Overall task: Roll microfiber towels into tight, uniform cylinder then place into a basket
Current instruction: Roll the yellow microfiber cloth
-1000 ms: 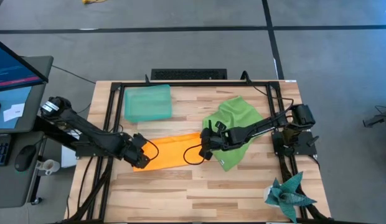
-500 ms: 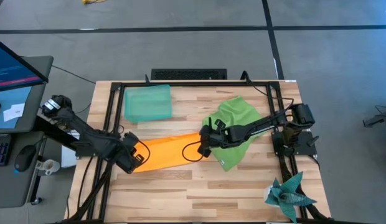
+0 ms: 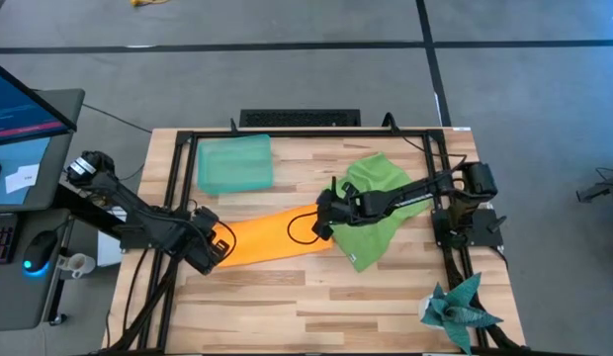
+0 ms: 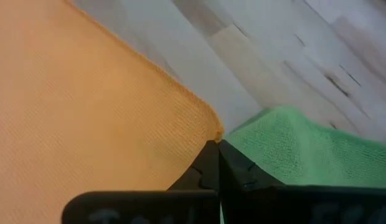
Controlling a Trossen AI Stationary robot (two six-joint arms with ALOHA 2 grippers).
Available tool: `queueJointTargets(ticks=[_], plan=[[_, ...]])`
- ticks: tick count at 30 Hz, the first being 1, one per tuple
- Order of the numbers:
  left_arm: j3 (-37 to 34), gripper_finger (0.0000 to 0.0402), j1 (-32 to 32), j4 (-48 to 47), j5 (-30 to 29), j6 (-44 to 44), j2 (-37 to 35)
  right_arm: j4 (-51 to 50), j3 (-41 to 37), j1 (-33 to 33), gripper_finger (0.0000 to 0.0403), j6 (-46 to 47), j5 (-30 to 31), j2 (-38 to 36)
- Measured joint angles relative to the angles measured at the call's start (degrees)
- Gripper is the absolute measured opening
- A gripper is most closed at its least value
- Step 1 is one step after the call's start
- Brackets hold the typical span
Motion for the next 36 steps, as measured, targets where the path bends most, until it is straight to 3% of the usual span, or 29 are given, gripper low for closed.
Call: queueJointTargets(ticks=[17, 31, 36], plan=[[-0.02, 0.0002, 0.0, 0.21, 1.98, -0.5, 0.0, 0.02, 0.0, 0.62, 0.0023, -1.45, -3.05, 0.0], [-0.02, 0.0106, 0.02, 0.83, 1.58, -0.62, 0.0, -1.12, 0.0, 0.6, 0.0124, -1.53, -2.88, -0.29], [-0.07, 0.0115, 0.02, 8.28, -1.22, 4.08, 0.0, -4.91, -0.02, 0.11, 0.014, -4.48, -2.86, -3.94]])
